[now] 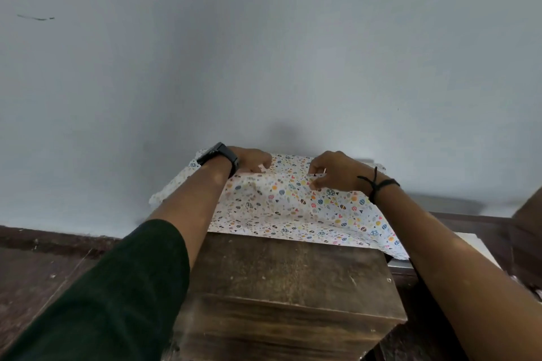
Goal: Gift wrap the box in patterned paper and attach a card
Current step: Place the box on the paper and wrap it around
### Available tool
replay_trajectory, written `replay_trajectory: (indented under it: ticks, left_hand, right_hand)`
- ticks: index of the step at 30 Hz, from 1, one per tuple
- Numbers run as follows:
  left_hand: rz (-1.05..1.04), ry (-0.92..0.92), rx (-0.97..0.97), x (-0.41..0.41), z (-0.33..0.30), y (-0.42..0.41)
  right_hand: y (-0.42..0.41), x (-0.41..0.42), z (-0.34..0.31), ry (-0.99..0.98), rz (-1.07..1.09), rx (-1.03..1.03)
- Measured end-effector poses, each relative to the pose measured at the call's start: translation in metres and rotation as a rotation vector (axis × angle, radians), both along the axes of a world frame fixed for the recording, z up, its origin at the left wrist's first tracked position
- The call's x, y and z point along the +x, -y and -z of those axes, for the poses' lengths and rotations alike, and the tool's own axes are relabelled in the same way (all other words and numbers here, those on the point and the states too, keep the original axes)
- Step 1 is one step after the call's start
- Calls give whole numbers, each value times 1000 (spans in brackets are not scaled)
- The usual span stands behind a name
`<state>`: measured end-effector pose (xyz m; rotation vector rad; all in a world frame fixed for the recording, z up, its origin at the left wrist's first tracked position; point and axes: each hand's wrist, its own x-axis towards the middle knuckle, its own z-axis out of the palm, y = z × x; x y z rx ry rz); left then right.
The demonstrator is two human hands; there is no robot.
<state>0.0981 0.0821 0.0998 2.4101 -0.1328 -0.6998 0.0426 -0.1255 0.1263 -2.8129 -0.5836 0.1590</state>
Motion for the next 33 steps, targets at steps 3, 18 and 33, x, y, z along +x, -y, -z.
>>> replay_trajectory:
  ticks: [3, 18, 33]
  left_hand:
    - [35, 36, -36, 20, -4, -1]
    - [321, 186, 512, 70, 8, 24]
    - [356, 233, 466, 30, 7, 17]
  right_hand:
    - [-1, 25, 8, 16, 51, -23]
    - [-4, 97, 48, -65, 163, -78]
    - [-1, 54, 51, -117, 104, -176]
